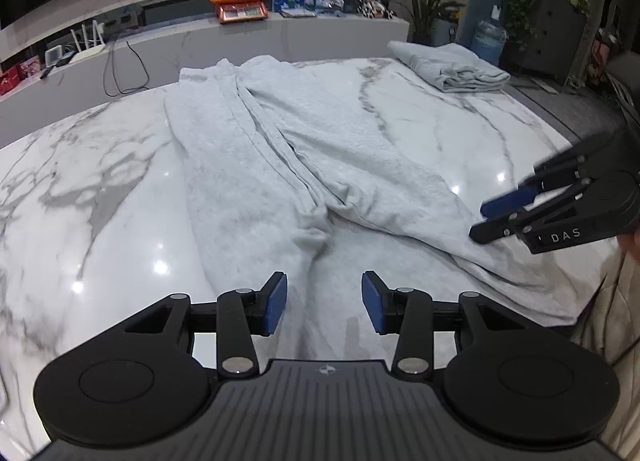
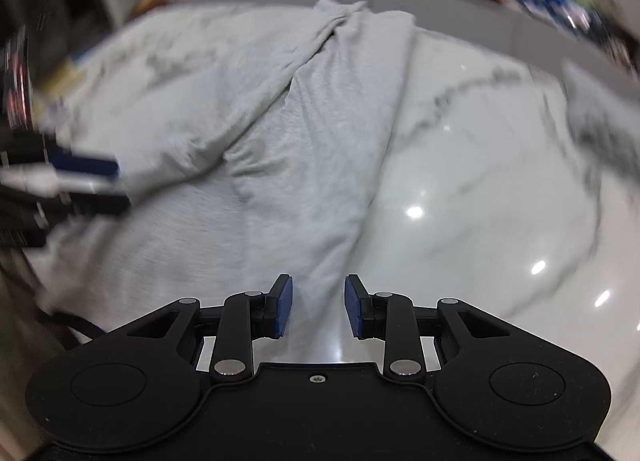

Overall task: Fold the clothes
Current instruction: 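Open both grippers and pull them back from the sweatshirt, then move both grippers to the hem end of the folded sweatshirt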

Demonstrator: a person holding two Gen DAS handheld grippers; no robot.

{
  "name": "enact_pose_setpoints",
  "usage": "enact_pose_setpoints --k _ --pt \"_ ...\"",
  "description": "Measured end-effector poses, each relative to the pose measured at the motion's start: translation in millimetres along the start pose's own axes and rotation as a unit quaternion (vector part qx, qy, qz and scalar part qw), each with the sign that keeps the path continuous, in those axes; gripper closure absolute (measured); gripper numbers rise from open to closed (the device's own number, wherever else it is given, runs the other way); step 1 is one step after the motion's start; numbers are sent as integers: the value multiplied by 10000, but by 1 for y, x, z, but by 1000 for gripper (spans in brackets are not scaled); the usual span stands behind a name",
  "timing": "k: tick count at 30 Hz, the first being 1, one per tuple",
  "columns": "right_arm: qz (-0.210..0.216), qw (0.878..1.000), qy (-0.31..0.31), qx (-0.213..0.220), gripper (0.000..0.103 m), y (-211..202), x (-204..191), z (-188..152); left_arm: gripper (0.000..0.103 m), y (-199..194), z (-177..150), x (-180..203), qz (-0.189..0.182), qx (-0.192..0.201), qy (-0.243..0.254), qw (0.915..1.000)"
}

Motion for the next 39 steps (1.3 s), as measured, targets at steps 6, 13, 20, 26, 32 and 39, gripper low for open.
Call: enact_pose_setpoints --k 6,13,20,26,32,39 --pt "-165 9991 260 288 75 -5 -3 -33 58 4 -19 1 710 -171 45 9973" --pt "-74 9980 482 400 77 -4 0 -41 71 6 -31 -15 495 -298 -504 9971" --pt "58 9986 408 334 90 -4 -1 -43 91 -1 -33 -7 528 -407 -286 9974" --pt "60 9991 356 225 89 -8 -6 -51 91 -10 -39 -1 511 -674 -220 9962" --pt "-108 9998 33 150 86 -14 -16 -51 79 -20 -38 -8 371 -867 -317 9950" --pt "-131 9992 -37 384 80 -34 -6 -33 57 -41 -4 -24 145 -403 -463 9980"
Point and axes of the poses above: each gripper's, at about its wrist camera, not at the fingertips, and y roughly the way its jaws point, x to its right, z to its top, the point moved 2 cm from there along y, roughly the way its jaws point, and after that the axes turned 1 degree about -x, right-handed, at the moved point
